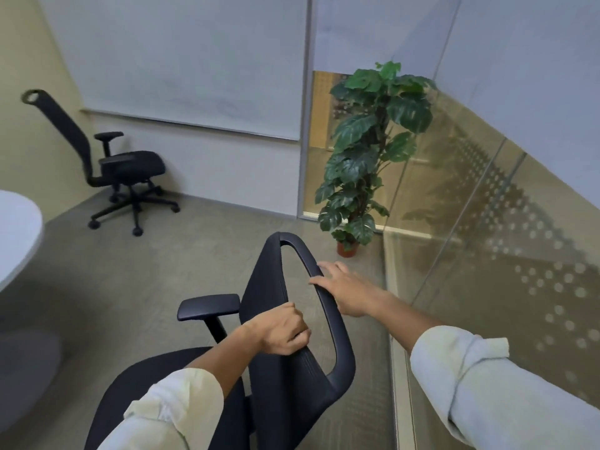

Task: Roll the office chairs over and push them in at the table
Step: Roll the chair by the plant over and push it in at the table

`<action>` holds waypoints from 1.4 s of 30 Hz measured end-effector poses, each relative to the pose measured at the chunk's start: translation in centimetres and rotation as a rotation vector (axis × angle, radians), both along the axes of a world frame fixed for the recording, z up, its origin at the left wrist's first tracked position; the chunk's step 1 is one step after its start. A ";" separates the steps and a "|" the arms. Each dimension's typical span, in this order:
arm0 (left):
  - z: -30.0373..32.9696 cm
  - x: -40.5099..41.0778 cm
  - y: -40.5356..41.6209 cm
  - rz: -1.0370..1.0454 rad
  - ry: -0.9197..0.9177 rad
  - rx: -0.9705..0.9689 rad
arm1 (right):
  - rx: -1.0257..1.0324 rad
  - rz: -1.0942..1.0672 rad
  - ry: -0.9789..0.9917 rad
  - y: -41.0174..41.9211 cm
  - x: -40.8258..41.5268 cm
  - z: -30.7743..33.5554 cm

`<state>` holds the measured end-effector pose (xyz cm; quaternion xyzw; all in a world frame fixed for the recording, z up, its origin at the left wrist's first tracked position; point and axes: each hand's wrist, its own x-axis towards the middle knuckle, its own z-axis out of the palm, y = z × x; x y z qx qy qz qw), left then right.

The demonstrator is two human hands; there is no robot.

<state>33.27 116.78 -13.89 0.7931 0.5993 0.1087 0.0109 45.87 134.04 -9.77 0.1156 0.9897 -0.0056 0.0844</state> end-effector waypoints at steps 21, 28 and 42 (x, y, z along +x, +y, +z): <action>3.7 -3.1 -20.6 0.416 -0.246 -0.409 | 0.363 0.901 -0.194 -19.3 -11.7 1.1; 3.5 -3.4 -26.3 0.572 -0.143 -0.548 | 0.244 0.974 -0.223 -24.8 -15.9 0.8; 1.2 1.4 -42.2 1.472 -0.181 -0.365 | 0.174 1.140 0.012 -30.9 -24.4 -2.5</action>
